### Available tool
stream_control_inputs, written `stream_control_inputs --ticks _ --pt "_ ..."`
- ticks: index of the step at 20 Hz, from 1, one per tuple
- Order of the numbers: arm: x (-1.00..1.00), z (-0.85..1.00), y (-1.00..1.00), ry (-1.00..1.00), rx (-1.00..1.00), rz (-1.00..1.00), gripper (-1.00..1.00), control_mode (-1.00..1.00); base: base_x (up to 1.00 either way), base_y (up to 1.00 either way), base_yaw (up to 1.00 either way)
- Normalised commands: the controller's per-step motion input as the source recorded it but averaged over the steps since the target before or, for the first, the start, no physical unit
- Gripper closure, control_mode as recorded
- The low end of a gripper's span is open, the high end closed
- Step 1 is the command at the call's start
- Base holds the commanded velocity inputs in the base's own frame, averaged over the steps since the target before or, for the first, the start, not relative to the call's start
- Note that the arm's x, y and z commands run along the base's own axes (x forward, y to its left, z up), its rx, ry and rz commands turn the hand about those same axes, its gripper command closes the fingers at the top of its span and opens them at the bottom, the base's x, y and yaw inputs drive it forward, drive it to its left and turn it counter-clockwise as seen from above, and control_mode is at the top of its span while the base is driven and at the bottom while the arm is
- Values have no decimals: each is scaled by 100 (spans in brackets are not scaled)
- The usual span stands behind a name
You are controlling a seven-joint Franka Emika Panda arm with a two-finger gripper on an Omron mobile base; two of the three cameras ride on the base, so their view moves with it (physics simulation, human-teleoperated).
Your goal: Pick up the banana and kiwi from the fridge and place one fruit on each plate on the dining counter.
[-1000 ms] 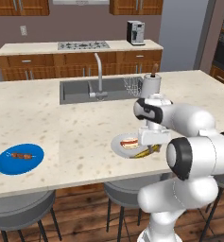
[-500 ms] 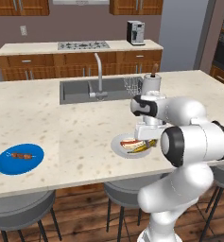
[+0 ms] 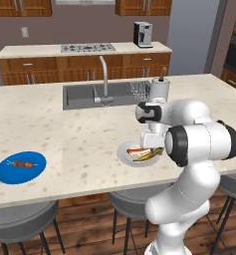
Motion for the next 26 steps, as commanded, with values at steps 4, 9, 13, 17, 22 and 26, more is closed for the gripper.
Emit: stream_control_inputs --ticks 4,9,13,17,22,26 --pt "18 -12 0 0 0 0 100 -100 0 0 0" --pt "16 -28 0 0 0 0 100 -100 0 0 0" --pt "19 -31 0 -5 0 0 100 -100 0 0 0" --pt "14 -12 0 -15 0 0 100 -100 0 0 0" --pt "7 -23 0 -12 0 0 100 -100 0 0 0" --pt "0 -13 3 -1 0 3 100 -100 0 0 0"
